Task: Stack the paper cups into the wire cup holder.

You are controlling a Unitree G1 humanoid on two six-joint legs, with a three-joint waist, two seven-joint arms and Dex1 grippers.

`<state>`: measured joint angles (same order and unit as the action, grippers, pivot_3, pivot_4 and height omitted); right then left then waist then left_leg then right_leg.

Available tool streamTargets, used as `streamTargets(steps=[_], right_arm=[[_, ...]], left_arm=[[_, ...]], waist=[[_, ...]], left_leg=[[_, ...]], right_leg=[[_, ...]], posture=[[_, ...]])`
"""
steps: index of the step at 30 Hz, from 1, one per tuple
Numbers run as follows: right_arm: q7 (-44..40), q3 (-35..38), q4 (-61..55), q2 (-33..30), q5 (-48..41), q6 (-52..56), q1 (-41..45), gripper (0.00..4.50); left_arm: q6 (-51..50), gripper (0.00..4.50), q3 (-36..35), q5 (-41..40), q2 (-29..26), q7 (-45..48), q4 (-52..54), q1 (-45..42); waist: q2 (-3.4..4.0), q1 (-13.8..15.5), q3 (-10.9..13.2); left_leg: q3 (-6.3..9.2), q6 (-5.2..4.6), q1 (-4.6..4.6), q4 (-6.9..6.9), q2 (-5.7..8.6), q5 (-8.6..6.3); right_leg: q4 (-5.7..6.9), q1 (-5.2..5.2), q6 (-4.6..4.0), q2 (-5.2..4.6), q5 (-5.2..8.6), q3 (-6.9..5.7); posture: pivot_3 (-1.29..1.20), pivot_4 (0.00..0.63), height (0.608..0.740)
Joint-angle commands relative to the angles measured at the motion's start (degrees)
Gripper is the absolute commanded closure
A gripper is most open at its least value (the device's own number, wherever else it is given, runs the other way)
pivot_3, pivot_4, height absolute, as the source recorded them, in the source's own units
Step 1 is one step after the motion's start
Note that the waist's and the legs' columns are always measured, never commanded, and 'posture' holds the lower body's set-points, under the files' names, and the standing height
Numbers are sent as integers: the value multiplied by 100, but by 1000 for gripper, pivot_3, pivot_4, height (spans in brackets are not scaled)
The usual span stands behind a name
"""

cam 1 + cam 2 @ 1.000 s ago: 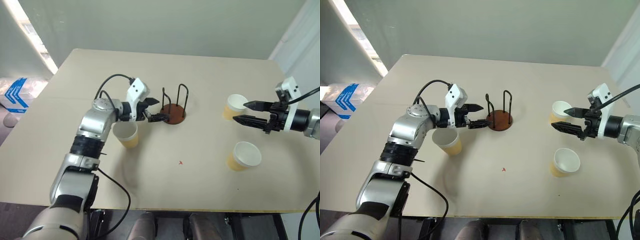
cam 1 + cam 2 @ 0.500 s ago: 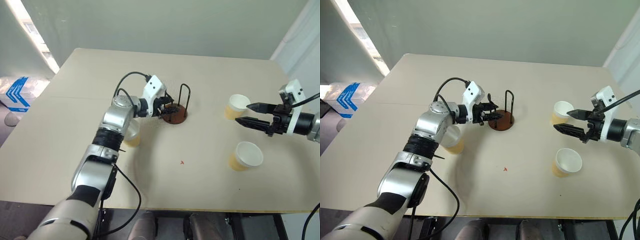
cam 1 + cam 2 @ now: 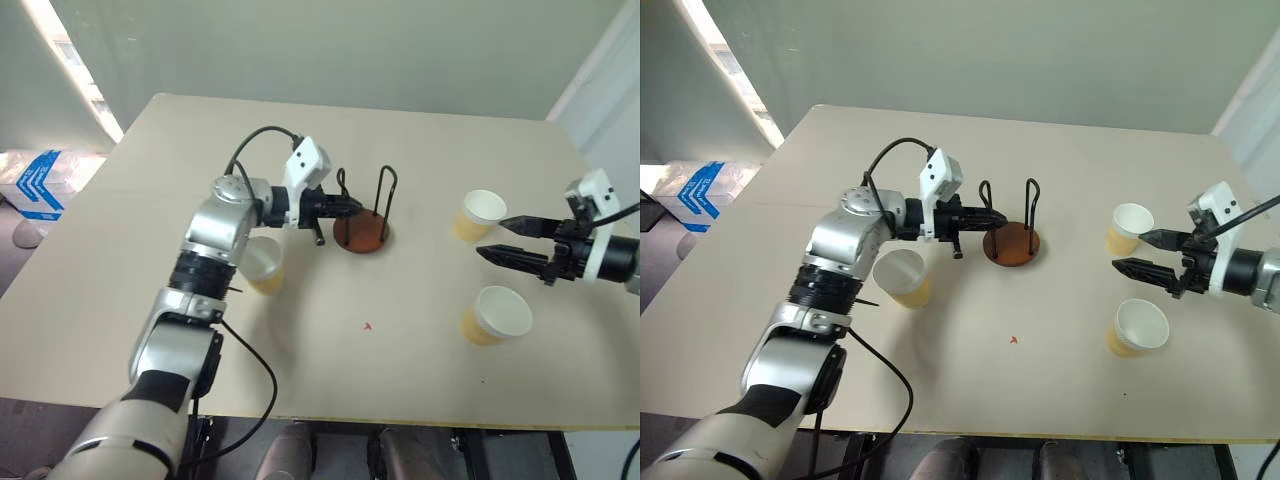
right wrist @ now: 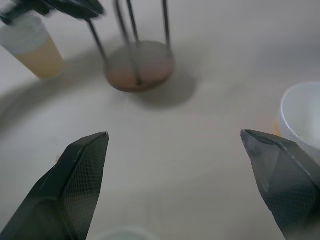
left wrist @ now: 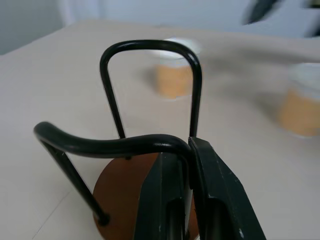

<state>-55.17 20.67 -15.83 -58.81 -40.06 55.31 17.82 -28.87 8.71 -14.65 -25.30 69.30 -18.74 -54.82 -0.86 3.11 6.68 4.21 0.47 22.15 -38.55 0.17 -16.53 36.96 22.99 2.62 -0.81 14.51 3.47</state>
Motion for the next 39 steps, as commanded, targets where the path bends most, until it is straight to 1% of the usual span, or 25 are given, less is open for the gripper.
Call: streamTargets(steps=[1,5,12,19,23,27,32,34,37,39], right_arm=[[-70,616,-479,-265,-381,175,-54,0],[74,734,-535,-360,-511,230,71,0],[197,626,-444,-347,-463,99,143,0],[222,234,-266,-272,-399,-36,405,0],[191,15,-46,-277,-294,-179,583,0],[127,-161,156,-300,-182,-340,701,0],[75,-316,303,-291,-91,-480,802,0],[55,-377,342,-277,-54,-534,842,0],[39,-472,405,-253,-7,-601,920,0],[22,-566,499,-241,77,-709,1014,0]], left_arm=[[-242,4452,166,-233,-83,310,712,142],[-358,4452,318,-250,21,202,1028,330],[-564,4452,533,-253,316,-139,1416,682],[-566,4452,700,-116,204,-252,1621,973],[-318,4452,897,76,144,-301,1538,1020],[-311,3313,937,0,82,-175,1673,1054],[-359,1518,789,-97,-19,-208,1753,1026],[-362,884,728,-138,-108,-198,1841,1045],[-436,884,597,-223,-271,-187,1993,1057],[-490,884,422,-319,-479,-134,2123,1039]], waist=[[0,9,0],[0,12,0],[1,-2,0],[3,-20,0],[3,-2,0],[4,-5,0],[5,-9,0],[5,-9,0],[5,-13,0],[6,-21,0]], left_leg=[[0,-1,3,0,0,0],[2,-9,3,-17,0,-4],[-4,-30,2,-55,0,-1],[-5,-34,1,-56,0,2],[-6,-35,2,-56,0,2],[-6,-35,1,-56,1,2],[-6,-35,2,-52,1,2],[-6,-35,2,-52,1,2],[-6,-35,2,-51,1,2],[-6,-35,1,-50,1,2]], right_leg=[[-2,1,0,0,0,1],[4,-2,11,-2,-8,1],[5,-12,28,-7,-45,8],[6,-11,27,-6,-51,8],[3,-12,27,-7,-51,9],[3,-12,27,-8,-53,10],[2,-11,27,-8,-52,10],[1,-11,27,-8,-52,10],[-1,-11,27,-8,-52,10],[0,-11,27,-8,-53,10]], posture=[[0,150,740],[0,150,740],[0,150,740],[0,150,740],[0,150,740],[0,150,740],[0,150,740],[0,150,740],[0,150,740],[0,150,740]])
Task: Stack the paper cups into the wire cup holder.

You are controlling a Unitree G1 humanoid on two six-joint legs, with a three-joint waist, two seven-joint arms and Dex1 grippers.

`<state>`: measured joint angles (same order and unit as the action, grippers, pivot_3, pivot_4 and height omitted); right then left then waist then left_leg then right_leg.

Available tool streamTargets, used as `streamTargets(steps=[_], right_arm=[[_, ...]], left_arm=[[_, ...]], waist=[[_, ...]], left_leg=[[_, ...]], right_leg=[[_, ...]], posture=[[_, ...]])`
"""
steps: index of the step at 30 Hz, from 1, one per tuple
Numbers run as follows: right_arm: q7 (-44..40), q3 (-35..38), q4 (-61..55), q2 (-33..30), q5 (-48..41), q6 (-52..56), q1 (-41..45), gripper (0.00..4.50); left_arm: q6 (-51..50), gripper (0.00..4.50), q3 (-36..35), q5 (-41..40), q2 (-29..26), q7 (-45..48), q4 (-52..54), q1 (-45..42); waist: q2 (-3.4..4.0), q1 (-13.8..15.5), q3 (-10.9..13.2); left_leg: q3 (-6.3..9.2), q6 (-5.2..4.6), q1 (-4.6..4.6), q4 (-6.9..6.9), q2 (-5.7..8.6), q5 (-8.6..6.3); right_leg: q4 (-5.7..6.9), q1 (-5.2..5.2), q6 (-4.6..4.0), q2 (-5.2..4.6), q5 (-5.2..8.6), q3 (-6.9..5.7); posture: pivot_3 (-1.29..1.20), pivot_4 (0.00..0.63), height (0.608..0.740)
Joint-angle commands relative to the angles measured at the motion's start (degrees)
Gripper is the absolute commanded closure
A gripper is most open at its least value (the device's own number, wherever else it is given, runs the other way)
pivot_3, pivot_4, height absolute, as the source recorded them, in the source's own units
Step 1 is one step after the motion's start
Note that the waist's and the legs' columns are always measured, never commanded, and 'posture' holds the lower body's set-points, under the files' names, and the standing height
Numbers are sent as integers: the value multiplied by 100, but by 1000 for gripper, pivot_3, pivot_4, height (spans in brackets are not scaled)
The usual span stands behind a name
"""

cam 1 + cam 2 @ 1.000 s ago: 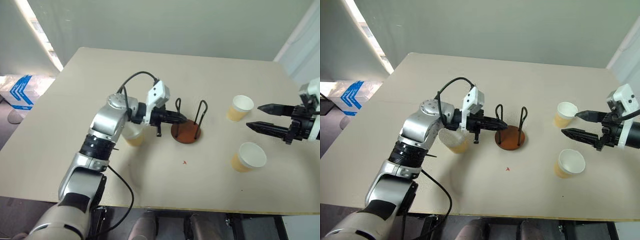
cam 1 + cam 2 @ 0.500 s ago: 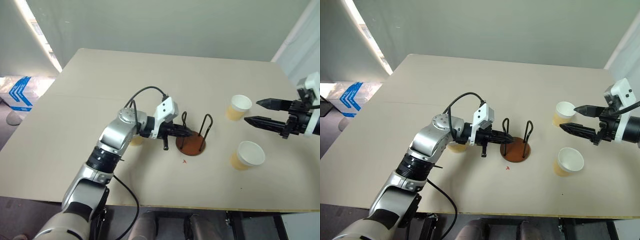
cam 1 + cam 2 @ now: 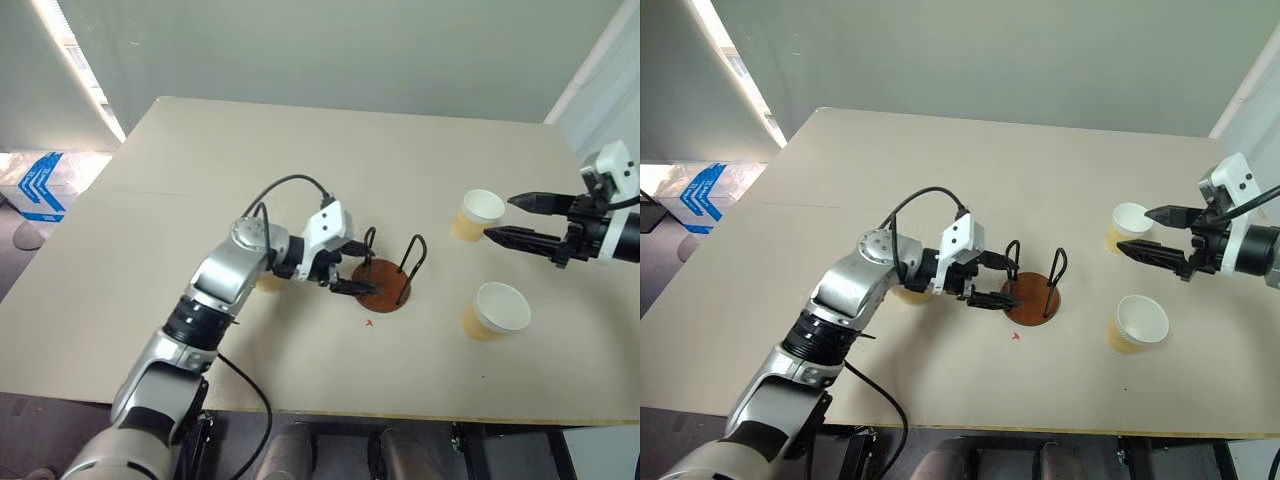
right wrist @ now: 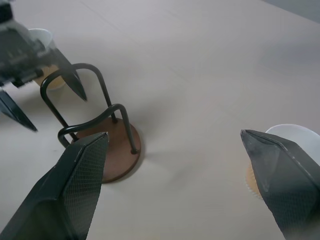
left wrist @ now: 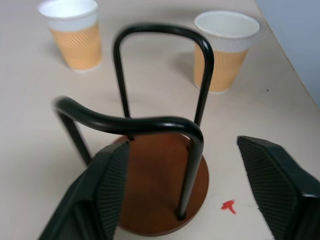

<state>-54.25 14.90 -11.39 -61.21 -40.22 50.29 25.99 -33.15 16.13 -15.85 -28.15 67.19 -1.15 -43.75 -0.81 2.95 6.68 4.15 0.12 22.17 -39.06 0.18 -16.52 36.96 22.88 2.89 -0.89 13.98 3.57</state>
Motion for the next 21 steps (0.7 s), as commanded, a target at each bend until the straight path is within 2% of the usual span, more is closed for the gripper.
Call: streamTargets(steps=[1,10,17,21], right_arm=[[-82,-40,108,6,139,-261,248,0],[-134,-833,1174,194,1044,-992,1046,0],[-400,-1628,2166,565,1966,-1782,1951,0],[-559,-2172,2961,791,2779,-2684,2429,0]], left_arm=[[-67,884,-399,-234,-302,93,408,-82],[-151,884,-1233,-700,-1139,145,591,-273],[-640,884,-2043,-994,-1324,-553,438,-172],[-842,884,-2379,-1176,-1365,-861,562,48]], waist=[[1,-7,1],[4,-39,2],[13,-101,7],[16,-119,8]], left_leg=[[0,0,0,0,0,0],[2,-1,0,1,-1,0],[3,-1,2,7,-2,0],[3,-1,7,12,-3,0]], right_leg=[[1,1,0,0,0,0],[-1,5,-10,0,-6,0],[-1,14,-18,-1,-10,-3],[-3,20,-20,-1,-10,-6]], posture=[[0,150,740],[0,150,740],[0,150,740],[0,150,740]])
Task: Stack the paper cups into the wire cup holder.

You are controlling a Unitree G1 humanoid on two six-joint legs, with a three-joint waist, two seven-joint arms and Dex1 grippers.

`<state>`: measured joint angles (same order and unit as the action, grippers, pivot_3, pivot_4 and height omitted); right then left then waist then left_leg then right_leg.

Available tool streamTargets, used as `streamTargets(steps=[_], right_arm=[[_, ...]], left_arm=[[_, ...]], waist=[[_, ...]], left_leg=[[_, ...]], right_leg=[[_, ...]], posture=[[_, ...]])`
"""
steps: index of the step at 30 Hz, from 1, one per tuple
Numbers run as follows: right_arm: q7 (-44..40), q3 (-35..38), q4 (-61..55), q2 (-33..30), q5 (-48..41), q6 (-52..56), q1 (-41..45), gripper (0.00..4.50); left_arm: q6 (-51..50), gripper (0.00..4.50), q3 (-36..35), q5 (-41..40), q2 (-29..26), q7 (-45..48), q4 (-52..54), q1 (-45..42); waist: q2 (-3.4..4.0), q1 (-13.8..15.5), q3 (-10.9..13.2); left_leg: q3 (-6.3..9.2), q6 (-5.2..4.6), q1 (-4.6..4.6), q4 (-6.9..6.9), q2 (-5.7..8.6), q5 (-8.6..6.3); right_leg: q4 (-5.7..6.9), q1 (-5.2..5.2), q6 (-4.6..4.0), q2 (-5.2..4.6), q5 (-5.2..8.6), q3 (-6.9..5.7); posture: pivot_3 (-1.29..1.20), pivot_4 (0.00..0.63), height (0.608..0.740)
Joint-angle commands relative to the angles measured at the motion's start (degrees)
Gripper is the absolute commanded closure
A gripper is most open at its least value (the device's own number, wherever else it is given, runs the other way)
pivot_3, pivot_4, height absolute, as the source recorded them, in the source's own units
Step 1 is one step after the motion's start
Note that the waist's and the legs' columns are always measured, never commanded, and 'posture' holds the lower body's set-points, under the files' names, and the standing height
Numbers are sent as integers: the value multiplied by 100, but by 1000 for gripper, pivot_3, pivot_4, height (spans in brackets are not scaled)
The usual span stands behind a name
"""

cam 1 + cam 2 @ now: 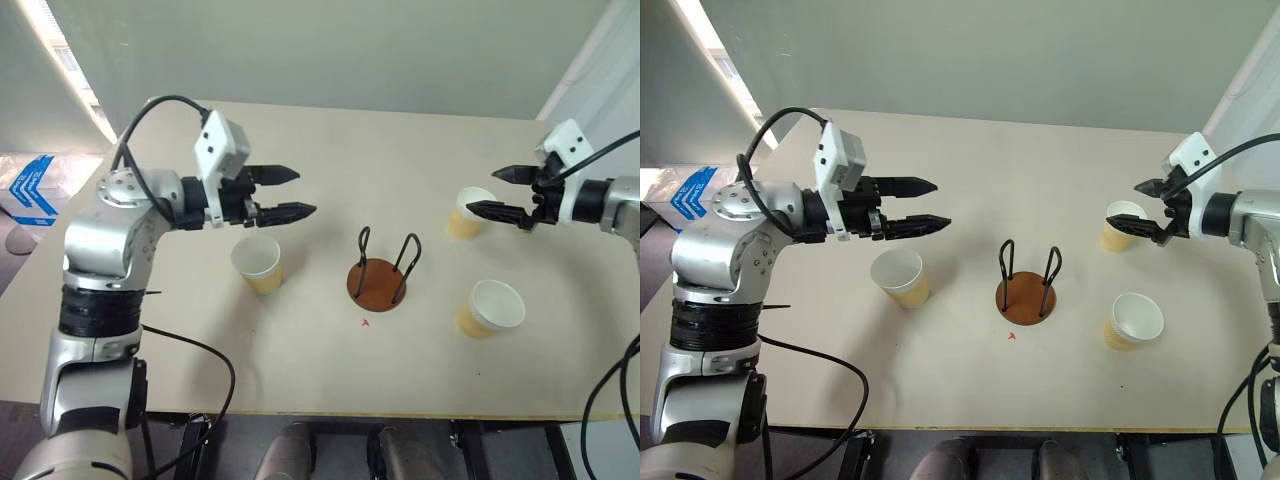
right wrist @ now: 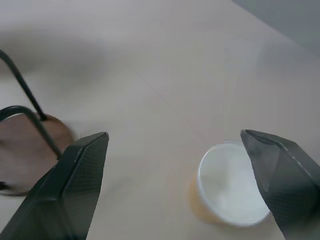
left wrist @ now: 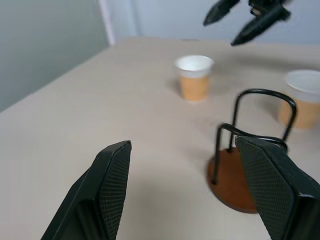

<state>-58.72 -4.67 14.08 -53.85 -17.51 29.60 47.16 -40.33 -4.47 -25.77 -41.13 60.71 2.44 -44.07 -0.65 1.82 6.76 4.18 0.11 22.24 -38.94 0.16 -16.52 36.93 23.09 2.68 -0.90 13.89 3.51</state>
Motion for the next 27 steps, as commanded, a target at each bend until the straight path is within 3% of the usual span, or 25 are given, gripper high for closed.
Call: streamTargets(steps=[1,5,16,20,27], right_arm=[[-131,-338,687,110,719,-863,433,0],[-165,-707,1717,264,1456,-1802,738,0],[-354,-970,3402,669,2351,-2657,1282,0],[-258,-919,3828,896,2502,-2898,1469,947],[-368,-880,4146,1083,2647,-3193,1569,3445]], left_arm=[[-175,884,-388,-235,-76,-283,238,143],[-285,884,-574,-424,-155,-431,502,492],[-230,884,-369,-516,-452,-313,529,701],[-146,836,-187,-444,-481,-155,402,617],[71,836,211,-329,-448,201,24,317]], waist=[[0,-12,0],[1,-3,1],[2,11,2],[3,11,2],[3,27,2]], left_leg=[[0,0,0,1,0,0],[1,1,12,4,-1,1],[0,25,22,20,-1,12],[1,41,22,36,-2,22],[5,59,23,69,-3,34]], right_leg=[[0,3,-1,0,-1,0],[2,17,-8,0,-3,-1],[9,36,-29,0,-10,-1],[10,47,-45,0,-20,-1],[12,62,-55,0,-26,-4]], posture=[[0,150,740],[0,150,740],[0,150,740],[0,150,740],[0,150,740]])
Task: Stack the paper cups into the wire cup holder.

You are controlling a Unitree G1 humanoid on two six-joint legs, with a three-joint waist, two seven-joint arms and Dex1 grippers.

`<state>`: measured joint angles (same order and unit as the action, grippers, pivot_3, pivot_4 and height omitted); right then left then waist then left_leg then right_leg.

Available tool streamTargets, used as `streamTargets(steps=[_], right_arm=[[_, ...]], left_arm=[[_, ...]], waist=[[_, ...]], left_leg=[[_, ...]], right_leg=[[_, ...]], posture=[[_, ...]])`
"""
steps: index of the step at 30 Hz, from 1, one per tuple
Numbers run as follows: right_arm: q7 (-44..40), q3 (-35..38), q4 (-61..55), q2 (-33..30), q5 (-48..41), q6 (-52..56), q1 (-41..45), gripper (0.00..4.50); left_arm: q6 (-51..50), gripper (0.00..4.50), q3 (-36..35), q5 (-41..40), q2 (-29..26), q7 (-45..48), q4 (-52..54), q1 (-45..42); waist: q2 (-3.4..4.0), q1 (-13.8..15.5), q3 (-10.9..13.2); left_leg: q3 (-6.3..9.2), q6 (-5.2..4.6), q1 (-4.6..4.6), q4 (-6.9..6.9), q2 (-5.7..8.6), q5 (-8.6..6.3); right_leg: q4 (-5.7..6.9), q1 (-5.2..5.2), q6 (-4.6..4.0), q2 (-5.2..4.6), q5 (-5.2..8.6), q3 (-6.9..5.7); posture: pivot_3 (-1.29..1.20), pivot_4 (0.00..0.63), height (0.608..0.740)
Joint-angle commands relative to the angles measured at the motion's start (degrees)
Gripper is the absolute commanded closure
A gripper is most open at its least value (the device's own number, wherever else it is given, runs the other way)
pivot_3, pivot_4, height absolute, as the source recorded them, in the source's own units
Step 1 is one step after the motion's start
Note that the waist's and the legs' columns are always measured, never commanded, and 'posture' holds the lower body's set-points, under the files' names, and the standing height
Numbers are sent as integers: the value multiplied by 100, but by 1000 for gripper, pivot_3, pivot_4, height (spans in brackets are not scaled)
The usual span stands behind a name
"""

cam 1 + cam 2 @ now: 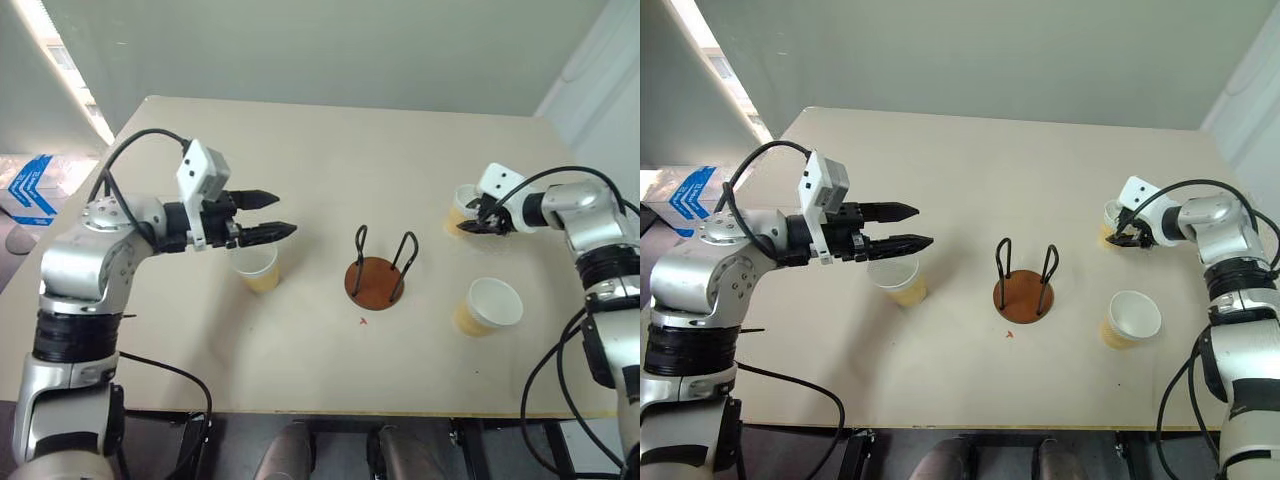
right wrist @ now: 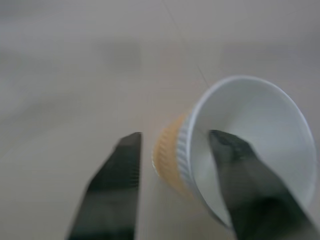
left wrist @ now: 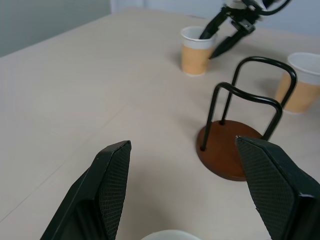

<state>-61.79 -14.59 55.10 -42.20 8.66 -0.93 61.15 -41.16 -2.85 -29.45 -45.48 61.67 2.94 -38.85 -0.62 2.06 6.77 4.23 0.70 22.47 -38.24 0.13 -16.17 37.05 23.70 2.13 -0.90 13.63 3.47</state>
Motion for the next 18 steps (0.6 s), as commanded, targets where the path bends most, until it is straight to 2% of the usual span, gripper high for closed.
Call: streamTargets(steps=[1,3,6,11,14,18], right_arm=[[-99,134,49,-85,19,-136,170,3756],[-374,236,-153,-177,-129,9,127,4461],[-882,477,-832,-403,-466,457,17,4488],[-1795,941,-4076,-1031,-1509,2381,-423,4488],[-2005,1037,-5705,-1278,-2120,3412,-416,4488],[-2076,871,-6922,-1354,-2608,4091,-233,4488]], left_arm=[[180,836,92,52,5,130,-58,-235],[204,836,185,43,59,193,-95,-294],[202,836,223,4,50,296,-90,-292],[157,836,113,-104,-99,470,-1,-140],[174,836,70,-144,-202,548,64,-37],[234,836,34,-134,-310,654,28,-1]], waist=[[0,3,0],[0,3,0],[4,5,2],[8,1,5],[11,-30,7],[11,-52,7]], left_leg=[[0,1,0,3,0,0],[-1,3,2,8,0,2],[-1,5,12,10,0,4],[-2,11,46,11,-5,9],[-1,16,45,14,-11,11],[4,12,43,4,-15,17]], right_leg=[[1,0,0,0,0,0],[3,0,0,0,0,0],[2,2,0,0,-1,-1],[-11,21,0,3,0,-8],[-19,21,0,11,0,-8],[-25,19,0,16,0,-7]], posture=[[0,150,740],[0,150,740],[0,150,740],[0,150,740],[0,150,740],[0,150,740]])
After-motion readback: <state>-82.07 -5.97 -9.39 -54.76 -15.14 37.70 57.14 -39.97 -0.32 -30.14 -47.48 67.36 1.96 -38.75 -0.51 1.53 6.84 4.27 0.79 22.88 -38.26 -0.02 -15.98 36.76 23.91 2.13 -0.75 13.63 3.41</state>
